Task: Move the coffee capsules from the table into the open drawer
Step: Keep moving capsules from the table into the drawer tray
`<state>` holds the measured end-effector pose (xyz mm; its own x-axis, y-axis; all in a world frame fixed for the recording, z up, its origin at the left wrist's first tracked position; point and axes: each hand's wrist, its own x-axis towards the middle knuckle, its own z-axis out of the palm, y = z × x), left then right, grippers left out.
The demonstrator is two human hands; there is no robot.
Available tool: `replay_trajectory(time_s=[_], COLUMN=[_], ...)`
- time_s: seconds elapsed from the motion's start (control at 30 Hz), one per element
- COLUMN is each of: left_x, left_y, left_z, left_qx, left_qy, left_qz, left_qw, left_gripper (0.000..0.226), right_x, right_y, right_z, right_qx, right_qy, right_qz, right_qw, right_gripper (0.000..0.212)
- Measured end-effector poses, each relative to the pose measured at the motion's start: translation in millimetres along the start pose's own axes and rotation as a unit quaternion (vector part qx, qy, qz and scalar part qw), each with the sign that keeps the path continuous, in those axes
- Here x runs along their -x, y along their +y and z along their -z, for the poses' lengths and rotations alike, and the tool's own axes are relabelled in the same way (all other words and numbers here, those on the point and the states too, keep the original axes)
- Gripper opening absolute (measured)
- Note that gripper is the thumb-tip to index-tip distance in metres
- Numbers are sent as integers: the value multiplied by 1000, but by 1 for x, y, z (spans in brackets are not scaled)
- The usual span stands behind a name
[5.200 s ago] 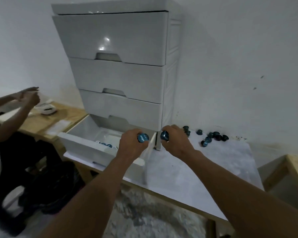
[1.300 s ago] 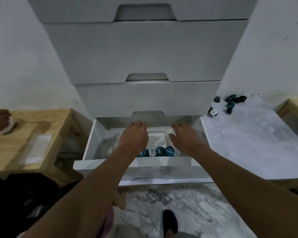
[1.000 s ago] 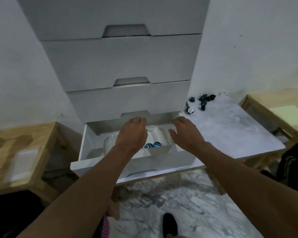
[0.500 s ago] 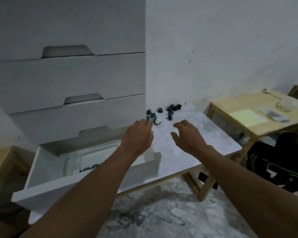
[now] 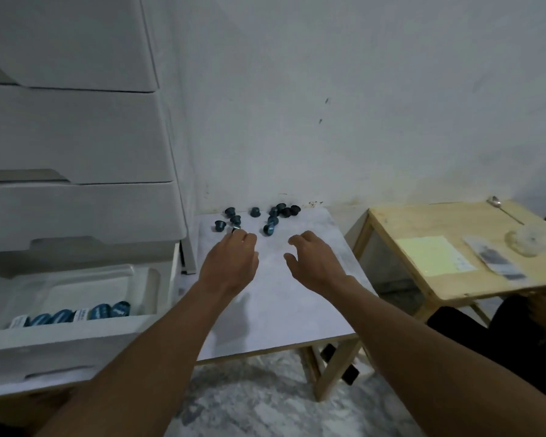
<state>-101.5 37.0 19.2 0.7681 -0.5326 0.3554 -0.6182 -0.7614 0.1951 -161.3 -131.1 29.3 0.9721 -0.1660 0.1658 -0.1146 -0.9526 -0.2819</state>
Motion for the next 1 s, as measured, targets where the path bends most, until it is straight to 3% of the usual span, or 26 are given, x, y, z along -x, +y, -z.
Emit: replay_trajectory(time_s=[0.53, 0.77, 0.87, 1.0], left_x=[-93, -135, -144, -154], left_y=[-28, -72, -88, -106], left_z=[-87, -143, -155, -175], left_qx=[-25, -25, -37, -57], left_qy=[-79, -140, -124, -147], left_qz=[81, 90, 115, 97], left_qw=[993, 986, 985, 983], left_gripper=[30, 22, 14, 23], right_x=[-120, -189, -206, -225], right_y=[44, 59, 63, 69], right_z=[-64, -102, -119, -137], right_qx=[-48, -45, -45, -44], right_qy=[-66, -91, -114, -131], right_qz=[47, 40, 34, 32], right_qw=[996, 994, 992, 990], right_gripper=[40, 31, 34, 27])
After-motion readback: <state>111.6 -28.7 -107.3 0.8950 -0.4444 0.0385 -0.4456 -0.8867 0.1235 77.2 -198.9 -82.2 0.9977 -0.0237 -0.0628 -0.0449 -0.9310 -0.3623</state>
